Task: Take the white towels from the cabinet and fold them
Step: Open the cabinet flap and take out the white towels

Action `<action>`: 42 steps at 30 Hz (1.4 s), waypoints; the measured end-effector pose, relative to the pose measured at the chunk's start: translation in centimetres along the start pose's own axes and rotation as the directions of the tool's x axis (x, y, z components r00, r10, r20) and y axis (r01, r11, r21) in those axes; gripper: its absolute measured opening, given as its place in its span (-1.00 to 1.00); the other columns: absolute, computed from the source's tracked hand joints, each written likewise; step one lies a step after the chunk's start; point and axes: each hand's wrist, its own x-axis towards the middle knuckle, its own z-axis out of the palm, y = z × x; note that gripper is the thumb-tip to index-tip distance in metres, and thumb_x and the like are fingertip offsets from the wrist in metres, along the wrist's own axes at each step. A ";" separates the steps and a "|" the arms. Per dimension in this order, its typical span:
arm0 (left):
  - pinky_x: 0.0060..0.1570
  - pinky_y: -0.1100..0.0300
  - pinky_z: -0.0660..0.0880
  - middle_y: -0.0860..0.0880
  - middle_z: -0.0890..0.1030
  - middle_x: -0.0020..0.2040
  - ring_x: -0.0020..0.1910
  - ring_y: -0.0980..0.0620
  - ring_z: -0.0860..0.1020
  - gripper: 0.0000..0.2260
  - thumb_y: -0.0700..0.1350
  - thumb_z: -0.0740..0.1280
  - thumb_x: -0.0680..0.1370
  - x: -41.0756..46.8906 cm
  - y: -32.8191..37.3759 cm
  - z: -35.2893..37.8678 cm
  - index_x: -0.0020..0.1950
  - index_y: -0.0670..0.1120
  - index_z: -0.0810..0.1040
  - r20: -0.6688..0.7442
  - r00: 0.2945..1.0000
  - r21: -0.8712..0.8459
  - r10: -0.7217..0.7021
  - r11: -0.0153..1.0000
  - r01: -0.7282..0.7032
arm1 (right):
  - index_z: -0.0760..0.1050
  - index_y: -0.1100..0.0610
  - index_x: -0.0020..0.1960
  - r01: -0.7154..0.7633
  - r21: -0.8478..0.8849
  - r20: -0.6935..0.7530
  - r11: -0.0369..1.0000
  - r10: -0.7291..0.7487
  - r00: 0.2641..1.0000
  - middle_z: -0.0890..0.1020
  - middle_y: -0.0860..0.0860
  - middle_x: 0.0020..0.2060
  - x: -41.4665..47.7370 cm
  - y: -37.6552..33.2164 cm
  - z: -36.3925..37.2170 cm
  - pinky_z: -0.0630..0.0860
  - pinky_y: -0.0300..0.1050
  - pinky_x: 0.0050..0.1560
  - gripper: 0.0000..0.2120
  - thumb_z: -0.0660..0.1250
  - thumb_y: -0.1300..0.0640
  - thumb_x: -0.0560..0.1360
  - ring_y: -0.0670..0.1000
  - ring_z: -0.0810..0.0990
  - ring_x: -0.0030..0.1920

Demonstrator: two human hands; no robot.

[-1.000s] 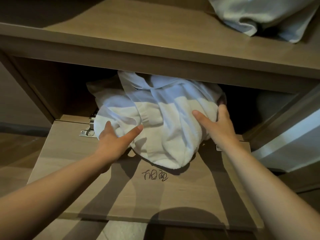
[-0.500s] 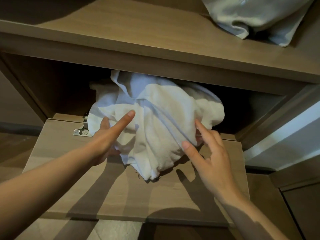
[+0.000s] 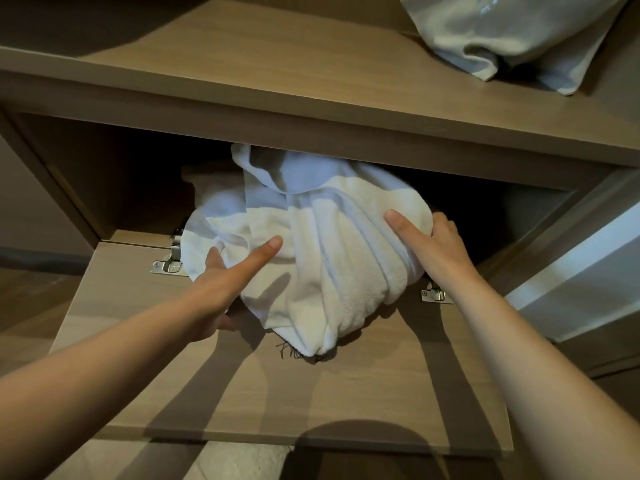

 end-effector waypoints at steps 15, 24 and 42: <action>0.18 -0.14 0.39 0.17 0.25 0.32 0.28 -0.01 0.33 0.20 0.48 0.42 0.00 -0.8 -0.2 0.2 0.53 0.19 -0.01 0.047 0.978 0.063 0.201 0.977 -0.204 | 0.54 -0.05 0.14 -0.021 0.090 0.121 0.996 0.010 0.993 0.68 -0.13 -0.07 -9.6 3.5 3.7 0.60 -0.26 -0.25 -0.18 0.11 -0.65 0.23 -0.12 0.67 -0.09; 0.21 -0.30 0.43 0.03 0.16 0.54 0.40 -0.21 0.33 0.30 0.57 0.41 -0.09 -0.5 -1.5 -0.5 0.53 0.22 -0.07 0.033 0.989 0.168 0.146 0.974 -0.150 | 0.05 -0.20 0.53 -0.098 0.133 0.097 0.986 0.086 0.992 0.32 -0.08 0.46 -8.8 2.3 1.4 0.40 0.16 0.33 0.18 0.26 -0.66 0.02 0.10 0.35 0.44; 0.28 -0.39 0.27 0.06 0.13 0.57 0.47 -0.23 0.22 0.36 0.57 0.42 -0.13 0.0 -0.1 -0.2 0.55 0.22 -0.10 0.160 0.985 0.140 0.065 0.986 -0.088 | -0.06 -0.15 0.59 -0.245 0.160 0.241 0.956 0.203 0.949 0.23 -0.05 0.54 -3.5 1.7 3.5 0.26 0.15 0.46 0.30 0.35 -0.63 0.01 0.11 0.28 0.49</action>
